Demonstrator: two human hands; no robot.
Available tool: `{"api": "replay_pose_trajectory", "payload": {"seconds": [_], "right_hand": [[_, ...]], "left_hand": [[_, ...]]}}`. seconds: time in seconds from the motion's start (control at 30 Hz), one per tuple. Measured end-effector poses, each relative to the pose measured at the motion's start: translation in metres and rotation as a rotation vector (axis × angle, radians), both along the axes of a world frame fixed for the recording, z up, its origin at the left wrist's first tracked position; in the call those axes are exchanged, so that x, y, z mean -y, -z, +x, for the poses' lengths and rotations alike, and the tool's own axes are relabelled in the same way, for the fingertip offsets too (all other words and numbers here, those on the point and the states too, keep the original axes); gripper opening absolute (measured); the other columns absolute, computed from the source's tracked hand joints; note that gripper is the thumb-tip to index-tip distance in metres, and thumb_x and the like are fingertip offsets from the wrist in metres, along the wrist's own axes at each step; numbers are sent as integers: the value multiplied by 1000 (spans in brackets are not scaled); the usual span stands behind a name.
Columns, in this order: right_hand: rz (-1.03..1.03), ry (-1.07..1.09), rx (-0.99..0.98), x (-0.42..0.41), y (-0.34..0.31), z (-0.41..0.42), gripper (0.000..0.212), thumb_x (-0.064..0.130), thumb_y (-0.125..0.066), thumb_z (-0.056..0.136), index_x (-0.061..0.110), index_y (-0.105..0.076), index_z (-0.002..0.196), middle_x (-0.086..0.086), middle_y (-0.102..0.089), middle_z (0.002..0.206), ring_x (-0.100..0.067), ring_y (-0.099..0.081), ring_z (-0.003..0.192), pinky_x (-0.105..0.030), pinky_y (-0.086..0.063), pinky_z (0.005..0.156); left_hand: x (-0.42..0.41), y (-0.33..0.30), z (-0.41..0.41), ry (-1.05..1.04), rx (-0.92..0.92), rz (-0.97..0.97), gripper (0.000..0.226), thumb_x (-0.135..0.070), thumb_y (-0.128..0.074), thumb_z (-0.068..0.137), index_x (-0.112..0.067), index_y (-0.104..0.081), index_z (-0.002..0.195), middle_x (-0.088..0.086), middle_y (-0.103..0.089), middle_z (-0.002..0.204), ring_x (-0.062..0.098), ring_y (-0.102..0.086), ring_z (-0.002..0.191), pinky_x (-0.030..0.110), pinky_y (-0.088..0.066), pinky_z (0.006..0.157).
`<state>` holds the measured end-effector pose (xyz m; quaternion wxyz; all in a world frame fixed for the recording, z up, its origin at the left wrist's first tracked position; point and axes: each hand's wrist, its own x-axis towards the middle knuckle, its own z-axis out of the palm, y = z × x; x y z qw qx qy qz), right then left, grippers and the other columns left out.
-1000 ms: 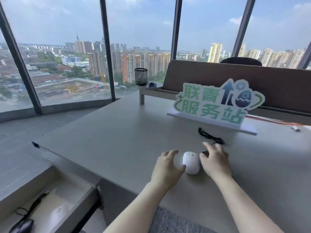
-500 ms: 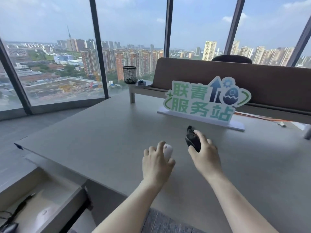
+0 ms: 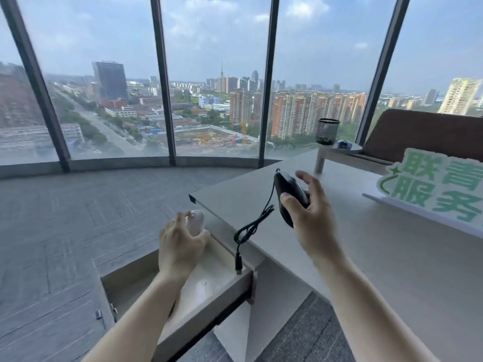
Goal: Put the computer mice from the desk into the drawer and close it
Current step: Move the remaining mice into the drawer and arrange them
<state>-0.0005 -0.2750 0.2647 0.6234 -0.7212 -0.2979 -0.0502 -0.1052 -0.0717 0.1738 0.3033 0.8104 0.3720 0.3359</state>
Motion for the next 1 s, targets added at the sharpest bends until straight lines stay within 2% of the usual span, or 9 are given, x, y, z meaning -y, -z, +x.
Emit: {"api": "replay_pose_trajectory", "payload": {"seconds": [0.1, 0.17, 0.3, 0.43, 0.53, 0.63, 0.77, 0.87, 1.0], "right_hand": [[-63, -132, -93, -56, 33, -22, 42, 31, -59, 86, 39, -48, 126, 15, -62, 104, -13, -63, 96, -34, -53, 84], [-133, -215, -166, -90, 61, -34, 41, 26, -59, 90, 38, -47, 128, 14, -63, 100, -15, -64, 92, -31, -53, 79], [-333, -281, -240, -151, 126, -50, 47, 25, -57, 91, 33, -44, 135, -3, -53, 122, -13, -52, 99, -25, -41, 83], [-654, -241, -284, -196, 191, -59, 55, 27, -54, 90, 30, -36, 142, -12, -50, 127, -21, -50, 98, -30, -43, 87], [-903, -214, -285, -216, 230, -63, 59, 30, -51, 83, 31, -34, 140, -13, -49, 130, -31, -52, 112, -39, -48, 93], [-1117, -206, -245, -229, 252, -65, 57, 21, -50, 82, 22, -34, 136, -16, -44, 133, -35, -50, 116, -39, -48, 88], [-1302, -225, -175, -242, 266, -66, 50, 18, -54, 82, 18, -36, 129, -19, -38, 135, -34, -52, 118, -40, -51, 87], [-1380, -254, -156, -243, 272, -69, 51, 25, -60, 84, 19, -38, 130, -16, -42, 131, -33, -58, 112, -41, -55, 85], [-1277, -271, -45, -234, 264, -70, 44, 37, -52, 91, 18, -41, 130, -14, -43, 133, -33, -48, 121, -41, -47, 90]], "left_hand": [[-42, 30, -35, -105, -163, -52, 52, -35, -57, 78, -21, -45, 126, 11, -59, 118, 30, -50, 106, 36, -37, 86], [-62, 53, -51, -152, -305, -109, 59, -34, -54, 77, -20, -43, 133, 15, -55, 124, 35, -47, 113, 41, -39, 91], [-83, 94, -64, -181, -617, -143, 58, -28, -49, 81, -20, -36, 137, 18, -48, 132, 39, -45, 116, 42, -39, 93], [-96, 138, -61, -146, -855, -172, 52, -18, -48, 86, -20, -33, 136, 17, -43, 132, 35, -44, 116, 38, -43, 90], [-105, 163, -55, -135, -977, -187, 55, -12, -52, 84, -15, -33, 135, 18, -41, 133, 36, -43, 118, 38, -47, 90], [-112, 182, -48, -102, -1102, -223, 64, -13, -51, 87, -9, -24, 145, 23, -36, 141, 40, -42, 124, 43, -49, 94], [-116, 199, -48, -108, -1147, -283, 64, -13, -50, 88, -3, -22, 146, 24, -35, 142, 43, -44, 126, 47, -47, 97], [-117, 201, -47, -105, -1151, -307, 61, -13, -50, 87, -1, -25, 142, 25, -35, 142, 44, -45, 127, 50, -48, 98], [-119, 186, -46, -86, -1071, -306, 64, -19, -55, 84, -1, -30, 140, 20, -37, 143, 40, -44, 129, 44, -44, 100]]}}
